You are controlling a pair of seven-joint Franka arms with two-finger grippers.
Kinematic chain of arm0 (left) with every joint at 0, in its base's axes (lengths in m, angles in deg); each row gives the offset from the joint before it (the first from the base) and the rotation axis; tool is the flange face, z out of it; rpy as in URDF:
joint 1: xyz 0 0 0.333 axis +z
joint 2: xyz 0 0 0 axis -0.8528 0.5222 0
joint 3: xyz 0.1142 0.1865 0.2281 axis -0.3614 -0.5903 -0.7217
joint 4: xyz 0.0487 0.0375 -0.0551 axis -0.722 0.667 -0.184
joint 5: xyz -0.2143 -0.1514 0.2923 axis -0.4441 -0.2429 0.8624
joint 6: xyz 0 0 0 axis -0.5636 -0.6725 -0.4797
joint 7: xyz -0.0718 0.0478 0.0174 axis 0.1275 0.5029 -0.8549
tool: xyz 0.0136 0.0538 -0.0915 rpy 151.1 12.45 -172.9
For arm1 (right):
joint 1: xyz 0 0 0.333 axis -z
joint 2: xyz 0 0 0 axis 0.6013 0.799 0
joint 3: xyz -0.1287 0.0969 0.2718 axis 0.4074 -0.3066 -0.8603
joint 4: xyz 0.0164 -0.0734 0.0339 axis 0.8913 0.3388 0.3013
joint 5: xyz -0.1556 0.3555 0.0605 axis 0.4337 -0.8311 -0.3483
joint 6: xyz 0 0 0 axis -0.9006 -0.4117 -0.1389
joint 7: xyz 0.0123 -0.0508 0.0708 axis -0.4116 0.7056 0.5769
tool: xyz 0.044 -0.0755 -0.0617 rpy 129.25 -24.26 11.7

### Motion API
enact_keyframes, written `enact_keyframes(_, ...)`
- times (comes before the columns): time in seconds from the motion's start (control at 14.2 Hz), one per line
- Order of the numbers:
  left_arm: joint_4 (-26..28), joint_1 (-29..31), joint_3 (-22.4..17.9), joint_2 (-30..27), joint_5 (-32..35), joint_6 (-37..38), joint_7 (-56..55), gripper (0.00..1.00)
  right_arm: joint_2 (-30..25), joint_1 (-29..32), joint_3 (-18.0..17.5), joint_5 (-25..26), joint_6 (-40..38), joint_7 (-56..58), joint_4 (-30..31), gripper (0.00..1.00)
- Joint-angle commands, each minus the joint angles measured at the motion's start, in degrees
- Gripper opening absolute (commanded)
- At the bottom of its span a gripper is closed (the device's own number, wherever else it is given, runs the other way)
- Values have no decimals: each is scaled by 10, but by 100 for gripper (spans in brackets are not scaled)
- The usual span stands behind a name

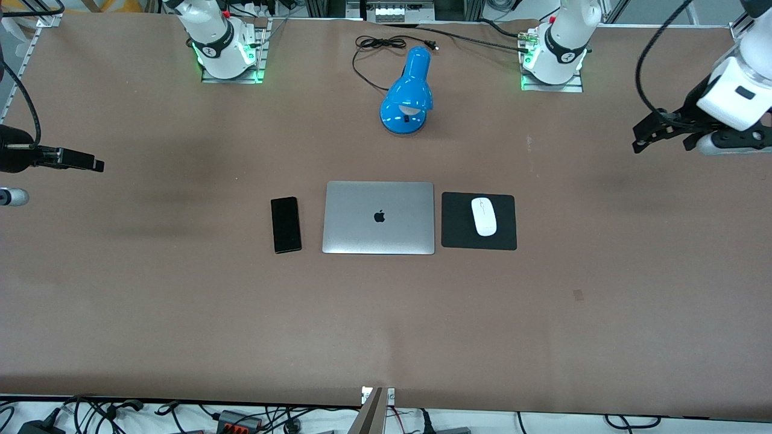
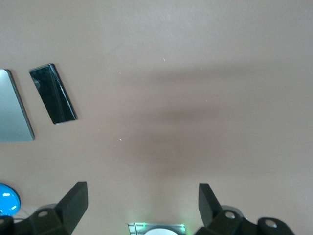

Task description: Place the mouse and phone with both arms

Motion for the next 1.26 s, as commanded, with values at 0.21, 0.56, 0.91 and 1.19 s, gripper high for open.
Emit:
enact_keyframes(0.21,-35,7,-7,17,11,2,13,100,-124,-92,-6,46,70,-234,101,100)
enact_keyframes(0.56,-146,-38,-47,96,12,78,16,100,-122,-82,10,40,81,-45,95,100)
enact_keyframes(0.91,-77,-66,-79,58,13,24,17,100,-62,-84,10,29,71,-36,6,100)
enact_keyframes(1.19,-63,-68,-77,49,12,18,14,100,-77,-178,94,34,60,-47,23,100)
